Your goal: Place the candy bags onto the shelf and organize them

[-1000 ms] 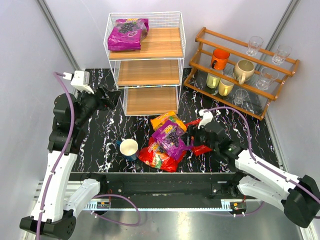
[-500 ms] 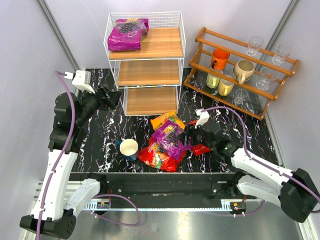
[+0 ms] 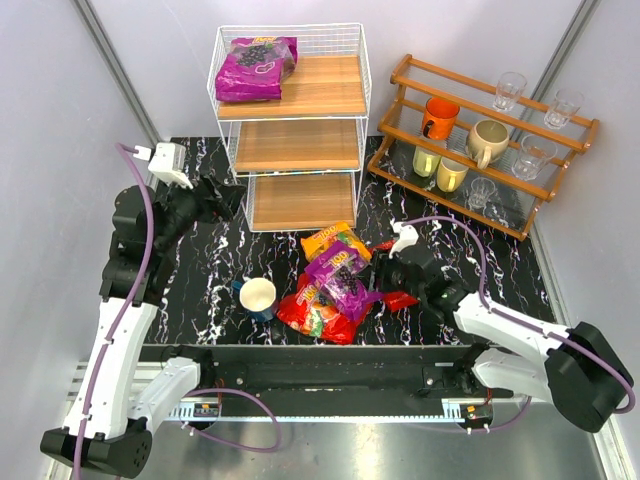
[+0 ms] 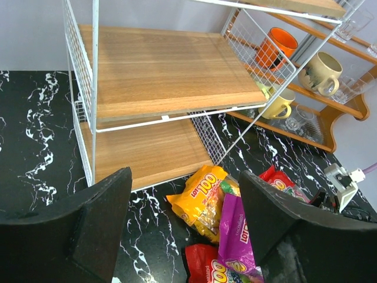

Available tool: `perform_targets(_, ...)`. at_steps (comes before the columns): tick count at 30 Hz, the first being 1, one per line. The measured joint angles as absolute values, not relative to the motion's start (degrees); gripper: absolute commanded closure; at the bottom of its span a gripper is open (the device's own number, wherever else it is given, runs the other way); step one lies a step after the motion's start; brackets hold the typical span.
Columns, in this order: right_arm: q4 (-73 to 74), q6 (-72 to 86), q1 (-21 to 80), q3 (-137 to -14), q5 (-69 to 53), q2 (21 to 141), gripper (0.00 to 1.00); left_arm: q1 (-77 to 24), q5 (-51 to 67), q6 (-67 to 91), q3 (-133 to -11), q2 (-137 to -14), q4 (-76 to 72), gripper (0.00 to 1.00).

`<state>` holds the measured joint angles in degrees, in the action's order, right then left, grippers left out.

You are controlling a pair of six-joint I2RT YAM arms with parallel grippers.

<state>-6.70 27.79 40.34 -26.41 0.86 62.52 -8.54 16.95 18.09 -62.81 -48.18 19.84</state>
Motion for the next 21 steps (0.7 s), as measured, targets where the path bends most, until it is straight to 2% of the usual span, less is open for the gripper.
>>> perform_targets(3,-8.3,28.6,40.2,-25.8,-0.1,62.5,0.7,-8.5,17.0,18.1,-62.3,-48.1,19.9,0.24)
perform_targets(4,-8.6,29.0,40.1,-25.7,-0.3,62.3,0.87,-8.5,17.0,18.2,-62.2,-48.1,19.9,0.24)
perform_targets(6,-8.8,29.7,40.1,-25.3,-0.8,61.2,0.98,-8.5,17.0,18.3,-62.2,-48.1,19.8,0.24)
perform_targets(21,6.9,33.8,40.1,-27.9,-1.4,46.7,1.0,-8.5,18.9,20.0,-62.2,-48.1,19.6,0.25)
